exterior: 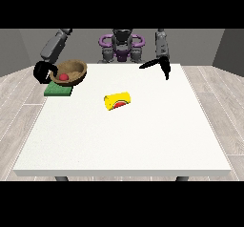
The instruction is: Pick the cup and pour the ball into the bowl, then pick the bowl and place it on the pad
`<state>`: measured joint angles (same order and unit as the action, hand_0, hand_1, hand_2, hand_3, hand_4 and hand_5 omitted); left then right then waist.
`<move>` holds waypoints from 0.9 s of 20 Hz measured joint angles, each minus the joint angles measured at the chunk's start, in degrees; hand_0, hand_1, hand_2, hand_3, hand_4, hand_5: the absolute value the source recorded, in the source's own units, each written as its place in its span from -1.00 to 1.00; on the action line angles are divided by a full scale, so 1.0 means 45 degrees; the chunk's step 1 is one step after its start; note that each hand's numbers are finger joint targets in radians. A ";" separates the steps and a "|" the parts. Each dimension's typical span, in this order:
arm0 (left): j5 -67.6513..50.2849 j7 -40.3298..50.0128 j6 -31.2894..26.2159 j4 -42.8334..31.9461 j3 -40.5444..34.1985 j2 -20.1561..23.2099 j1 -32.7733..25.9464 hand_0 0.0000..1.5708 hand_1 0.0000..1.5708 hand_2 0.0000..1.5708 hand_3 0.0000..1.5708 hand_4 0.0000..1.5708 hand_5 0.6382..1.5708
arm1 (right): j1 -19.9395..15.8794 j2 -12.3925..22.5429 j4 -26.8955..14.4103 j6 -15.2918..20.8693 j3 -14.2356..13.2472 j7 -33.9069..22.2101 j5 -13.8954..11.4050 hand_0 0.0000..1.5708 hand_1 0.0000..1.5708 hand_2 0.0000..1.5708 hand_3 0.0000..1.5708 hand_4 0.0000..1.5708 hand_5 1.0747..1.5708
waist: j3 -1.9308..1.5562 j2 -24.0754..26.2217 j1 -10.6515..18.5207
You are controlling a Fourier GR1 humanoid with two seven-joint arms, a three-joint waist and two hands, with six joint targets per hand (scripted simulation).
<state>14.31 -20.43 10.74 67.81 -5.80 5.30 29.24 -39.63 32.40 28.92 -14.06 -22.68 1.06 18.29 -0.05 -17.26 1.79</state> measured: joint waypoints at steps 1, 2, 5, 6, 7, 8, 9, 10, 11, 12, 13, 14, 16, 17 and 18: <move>0.0112 0.0186 0.0102 0.0280 0.0113 -0.0038 0.0179 -1.00 -1.00 -1.00 -1.00 -1.00 0.99 | -0.0020 0.0308 -0.0182 -0.0200 -0.0144 0.0171 0.0053 1.00 1.00 1.00 0.84 0.31 0.97 | -0.0004 -0.0312 0.0087; 0.0253 0.0190 0.0230 0.0652 0.0327 -0.0185 0.0168 -1.00 -1.00 -1.00 -1.00 -1.00 0.99 | 0.0001 0.0624 -0.0352 -0.0357 -0.0306 0.0470 0.0092 1.00 1.00 1.00 0.71 0.28 0.98 | -0.0011 -0.0659 0.0219; 0.0429 0.0389 0.0315 0.1478 0.0565 -0.0190 0.0260 -1.00 -1.00 -1.00 -1.00 -1.00 0.98 | 0.0254 0.1077 -0.0718 -0.0659 -0.0431 0.1466 -0.0059 1.00 1.00 1.00 -0.55 0.30 0.99 | -0.0014 -0.1357 0.0363; 0.0449 0.0518 0.0317 0.1739 0.0591 -0.0160 0.0317 -1.00 -1.00 -1.00 -1.00 -1.00 0.98 | 0.0292 0.1228 -0.0823 -0.0735 -0.0456 0.1758 -0.0118 1.00 1.00 1.00 -1.00 0.31 0.98 | -0.0015 -0.1539 0.0383; 0.0535 0.0626 0.0383 0.2104 0.0733 -0.0237 0.0241 -1.00 -1.00 -1.00 -1.00 -1.00 0.98 | 0.0342 0.1361 -0.0956 -0.0769 -0.0505 0.2103 -0.0170 1.00 1.00 1.00 -1.00 0.33 0.99 | -0.0016 -0.1720 0.0439; 0.0532 0.0773 0.0361 0.2384 0.0733 -0.0182 0.0222 -1.00 -1.00 -1.00 -1.00 -1.00 0.98 | 0.0315 0.1639 -0.1088 -0.0935 -0.0567 0.2218 -0.0178 1.00 1.00 1.00 -1.00 0.32 0.99 | -0.0021 -0.1861 0.0468; 0.0568 0.0842 0.0349 0.2630 0.0755 -0.0117 0.0235 -1.00 -1.00 -1.00 -1.00 -1.00 0.98 | 0.0304 0.1775 -0.1183 -0.1002 -0.0586 0.2436 -0.0225 1.00 1.00 1.00 -1.00 0.32 0.99 | -0.0018 -0.2035 0.0462; 0.0613 0.0894 0.0431 0.2879 0.0746 -0.0093 0.0239 -1.00 -1.00 -1.00 -1.00 -1.00 0.98 | 0.0229 0.2050 -0.1269 -0.1207 -0.0649 0.2566 -0.0218 1.00 1.00 1.00 -1.00 0.32 0.99 | -0.0023 -0.2286 0.0406; 0.0582 0.0868 0.0382 0.3032 0.0748 -0.0053 0.0169 -1.00 -1.00 -1.00 -1.00 -1.00 0.99 | 0.0160 0.2232 -0.1370 -0.1258 -0.0701 0.2613 -0.0216 1.00 1.00 1.00 -1.00 0.32 0.99 | -0.0019 -0.2401 0.0430; 0.0618 0.0814 0.0440 0.3107 0.0755 -0.0058 0.0098 -1.00 -1.00 -1.00 -1.00 -1.00 0.99 | 0.0142 0.2347 -0.1393 -0.1283 -0.0696 0.2751 -0.0264 1.00 1.00 1.00 -1.00 0.32 0.99 | -0.0015 -0.2488 0.0363; 0.0694 0.1007 0.0473 0.3386 0.0812 -0.0050 0.0154 -1.00 -1.00 -1.00 -1.00 -1.00 0.99 | 0.0063 0.2458 -0.1481 -0.1251 -0.0678 0.2863 -0.0345 1.00 1.00 1.00 -0.56 0.31 1.00 | -0.0016 -0.2603 0.0358; 0.0693 0.1093 0.0450 0.3660 0.0830 -0.0017 0.0099 -1.00 -1.00 -1.00 -1.00 -1.00 0.99 | 0.0028 0.2595 -0.1596 -0.1313 -0.0708 0.2973 -0.0367 1.00 1.00 1.00 -0.75 0.32 0.99 | -0.0016 -0.2730 0.0346; 0.0682 0.1229 0.0300 0.4052 0.0893 0.0086 -0.0099 -1.00 -1.00 -1.00 -1.00 -1.00 0.98 | -0.0012 0.2743 -0.1739 -0.1329 -0.0681 0.3179 -0.0476 1.00 1.00 1.00 -0.42 0.30 1.00 | -0.0014 -0.2799 0.0385; 0.0717 0.1454 0.0311 0.4315 0.0918 0.0092 -0.0128 -1.00 -1.00 -1.00 -1.00 -1.00 0.98 | -0.0101 0.2874 -0.1842 -0.1450 -0.0680 0.3147 -0.0496 1.00 1.00 1.00 -0.73 0.28 1.00 | -0.0017 -0.2803 0.0351; 0.0749 0.1587 0.0337 0.4433 0.0939 0.0070 -0.0223 -1.00 -1.00 -1.00 -1.00 -1.00 0.99 | -0.0096 0.2822 -0.1946 -0.1539 -0.0703 0.3140 -0.0459 1.00 1.00 1.00 -1.00 0.16 0.99 | -0.0012 -0.2691 0.0278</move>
<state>17.68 -13.28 12.26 87.76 -1.57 5.62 28.24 -40.06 45.10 20.16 -20.99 -25.84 15.19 16.22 -0.10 -29.37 3.04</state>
